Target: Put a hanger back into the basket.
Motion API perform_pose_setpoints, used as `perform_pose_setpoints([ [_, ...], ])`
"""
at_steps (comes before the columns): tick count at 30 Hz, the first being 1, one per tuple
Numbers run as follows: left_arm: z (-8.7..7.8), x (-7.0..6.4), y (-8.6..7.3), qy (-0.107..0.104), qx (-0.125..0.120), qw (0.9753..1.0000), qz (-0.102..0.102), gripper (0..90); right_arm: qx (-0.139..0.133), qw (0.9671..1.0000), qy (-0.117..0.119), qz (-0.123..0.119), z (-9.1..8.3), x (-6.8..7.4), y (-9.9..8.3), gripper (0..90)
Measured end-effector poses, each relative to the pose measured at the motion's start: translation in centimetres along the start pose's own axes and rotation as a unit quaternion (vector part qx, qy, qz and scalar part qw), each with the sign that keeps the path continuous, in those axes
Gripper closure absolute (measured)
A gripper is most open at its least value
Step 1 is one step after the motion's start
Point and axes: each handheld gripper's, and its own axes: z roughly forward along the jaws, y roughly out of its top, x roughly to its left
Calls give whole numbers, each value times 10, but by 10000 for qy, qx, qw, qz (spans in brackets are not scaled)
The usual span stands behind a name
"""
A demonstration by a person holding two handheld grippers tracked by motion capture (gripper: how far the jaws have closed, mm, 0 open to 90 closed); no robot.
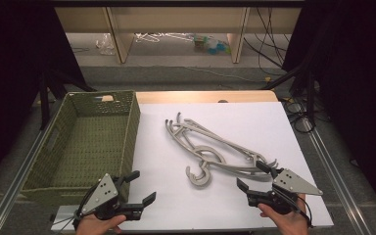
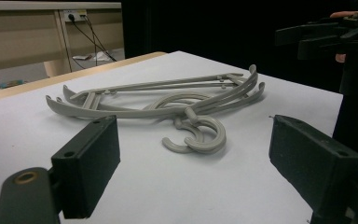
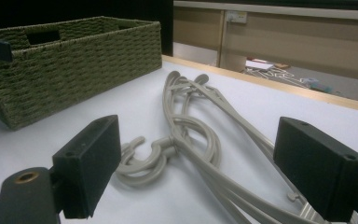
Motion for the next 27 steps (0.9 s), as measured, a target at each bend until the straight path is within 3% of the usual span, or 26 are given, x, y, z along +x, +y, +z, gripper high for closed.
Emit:
perform_pose_setpoints([
  [3, 0, 0, 0, -14, 2, 10000, -2, 159, -3, 9999, 68, 102, 2, 2, -1, 157],
  [4, 1, -1, 0, -4, 20, 10000, -82, 159, 73, 9999, 64, -39, 2, 1, -1, 157],
  [7, 1, -2, -1, -12, 26, 10000, -84, 159, 125, 9998, 133, -14, 4, 1, -1, 157],
  [12, 1, -1, -1, -9, 38, 10000, -80, 160, 353, 9985, 176, -377, 8, 0, 1, 171],
  [14, 1, 0, 0, -28, 47, 10000, 28, 159, 353, 9983, 171, -429, 9, -1, 2, 172],
  [18, 1, -1, -1, -33, 45, 10000, -18, 159, 528, 9963, 289, -613, 14, -4, 4, 197],
  [19, 1, -1, -1, -35, 50, 10000, 6, 159, 586, 9955, 240, -707, 16, -5, 5, 200],
  [20, 1, -1, -1, -34, 55, 10000, 14, 159, 819, 9919, 309, -916, 20, -7, 7, 213],
  [23, 2, -1, -1, -36, 50, 10000, -18, 159, 939, 9895, 377, -1032, 26, -9, 9, 223],
  [26, 2, -1, -1, -44, 57, 10000, 22, 159, 1303, 9828, 595, -1165, 36, -11, 11, 231],
  [27, 2, -1, -1, -47, 53, 10000, 19, 159, 1459, 9789, 727, -1229, 44, -13, 11, 261],
])
